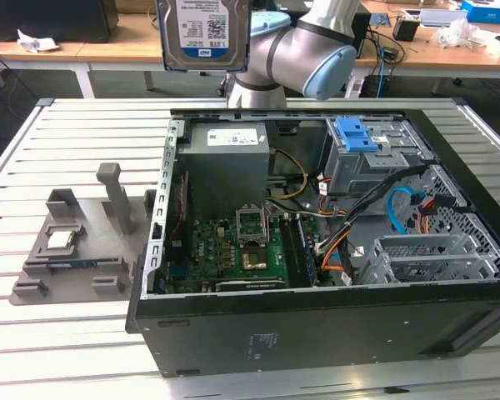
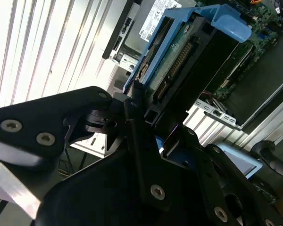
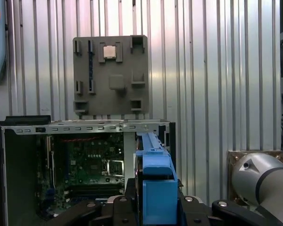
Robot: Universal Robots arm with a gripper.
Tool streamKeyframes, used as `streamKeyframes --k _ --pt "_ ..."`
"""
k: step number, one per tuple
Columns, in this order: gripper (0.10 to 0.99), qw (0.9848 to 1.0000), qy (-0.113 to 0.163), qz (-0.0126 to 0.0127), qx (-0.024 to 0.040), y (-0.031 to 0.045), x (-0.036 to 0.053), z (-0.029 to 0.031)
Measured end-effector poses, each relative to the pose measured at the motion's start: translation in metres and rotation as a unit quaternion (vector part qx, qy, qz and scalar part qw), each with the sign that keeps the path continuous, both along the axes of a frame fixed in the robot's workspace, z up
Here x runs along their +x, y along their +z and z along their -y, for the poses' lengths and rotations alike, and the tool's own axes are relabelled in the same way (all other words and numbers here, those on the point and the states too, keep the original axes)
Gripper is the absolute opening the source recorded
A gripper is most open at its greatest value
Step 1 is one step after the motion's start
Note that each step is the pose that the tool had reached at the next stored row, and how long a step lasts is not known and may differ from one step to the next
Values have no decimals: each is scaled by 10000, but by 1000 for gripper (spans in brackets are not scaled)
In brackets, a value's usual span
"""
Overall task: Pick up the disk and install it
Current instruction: 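Pick up the disk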
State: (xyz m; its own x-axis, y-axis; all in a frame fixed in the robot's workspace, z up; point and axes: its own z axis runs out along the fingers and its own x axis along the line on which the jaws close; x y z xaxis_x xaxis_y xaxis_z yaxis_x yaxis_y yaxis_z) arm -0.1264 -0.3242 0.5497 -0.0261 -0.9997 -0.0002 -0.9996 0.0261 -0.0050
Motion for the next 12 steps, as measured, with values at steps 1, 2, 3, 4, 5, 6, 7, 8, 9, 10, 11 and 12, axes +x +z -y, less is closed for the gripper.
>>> streamKeyframes --k 1,2,3,4,5,6,7,8,9,10,11,12 --pt "365 10000 -1 0 0 0 34 0" --pt "365 10000 -1 0 0 0 74 -1" --pt "365 10000 0 -1 0 0 153 -1" --pt "365 10000 -1 -2 0 0 200 -1" --pt "365 10000 -1 -2 0 0 240 -1" --pt "365 10000 -1 -3 0 0 320 -2" --pt "365 10000 -1 -4 0 0 352 -2" --pt "365 10000 0 -4 0 0 393 -2" --pt "365 10000 0 -5 0 0 429 -3" --pt "365 10000 -1 -5 0 0 467 -3" --pt "365 10000 0 -5 0 0 511 -4" --pt "365 10000 0 -6 0 0 545 -5"
